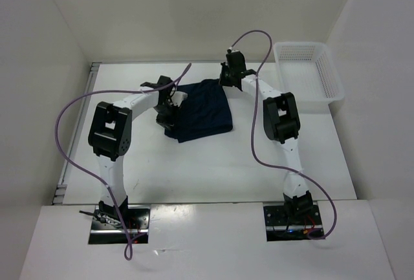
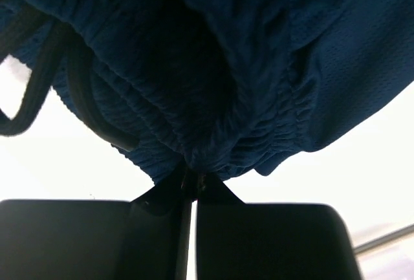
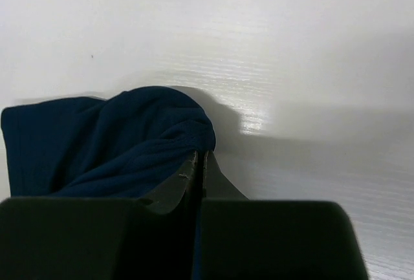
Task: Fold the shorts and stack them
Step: Fold the shorts
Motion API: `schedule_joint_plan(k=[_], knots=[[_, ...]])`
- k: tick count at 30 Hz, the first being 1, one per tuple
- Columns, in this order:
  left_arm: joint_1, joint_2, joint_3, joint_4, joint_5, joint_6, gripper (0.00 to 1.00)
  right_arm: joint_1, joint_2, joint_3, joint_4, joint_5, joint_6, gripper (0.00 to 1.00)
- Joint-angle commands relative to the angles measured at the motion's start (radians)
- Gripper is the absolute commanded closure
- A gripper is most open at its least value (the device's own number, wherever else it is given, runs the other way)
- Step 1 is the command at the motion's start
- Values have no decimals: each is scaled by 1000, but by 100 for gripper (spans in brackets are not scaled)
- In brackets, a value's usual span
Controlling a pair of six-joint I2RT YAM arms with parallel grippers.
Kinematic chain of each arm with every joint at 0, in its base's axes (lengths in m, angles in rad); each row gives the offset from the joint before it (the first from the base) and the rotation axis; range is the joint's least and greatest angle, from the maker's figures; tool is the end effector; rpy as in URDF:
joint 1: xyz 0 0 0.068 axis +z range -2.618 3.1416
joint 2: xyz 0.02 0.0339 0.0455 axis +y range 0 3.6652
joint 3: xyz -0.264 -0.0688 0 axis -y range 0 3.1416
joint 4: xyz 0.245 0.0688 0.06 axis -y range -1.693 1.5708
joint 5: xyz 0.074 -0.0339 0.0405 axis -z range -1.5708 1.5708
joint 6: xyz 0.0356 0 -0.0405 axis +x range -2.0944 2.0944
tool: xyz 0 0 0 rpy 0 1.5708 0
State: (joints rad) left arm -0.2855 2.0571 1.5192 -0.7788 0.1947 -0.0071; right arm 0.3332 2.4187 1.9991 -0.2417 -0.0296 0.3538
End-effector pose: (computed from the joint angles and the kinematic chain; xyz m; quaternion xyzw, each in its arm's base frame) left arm 0.3933 -0.1226 0.1675 0.1492 0.9760 -0.1138 0.1107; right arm 0.5219 0.1817 0.1758 0.0028 0.8983 0.1604 0.4091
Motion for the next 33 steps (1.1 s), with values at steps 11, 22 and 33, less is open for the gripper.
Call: schedule_joint_plan(k=[11, 22, 33], knots=[[-24, -34, -33, -7, -124, 7, 60, -11, -52, -33, 51, 62, -38, 35], [28, -176, -13, 13, -57, 7, 33, -11, -335, -172, 70, 71, -256, 23], [95, -271, -22, 85, -101, 7, 28, 9, -618, -728, 80, 19, -418, 53]])
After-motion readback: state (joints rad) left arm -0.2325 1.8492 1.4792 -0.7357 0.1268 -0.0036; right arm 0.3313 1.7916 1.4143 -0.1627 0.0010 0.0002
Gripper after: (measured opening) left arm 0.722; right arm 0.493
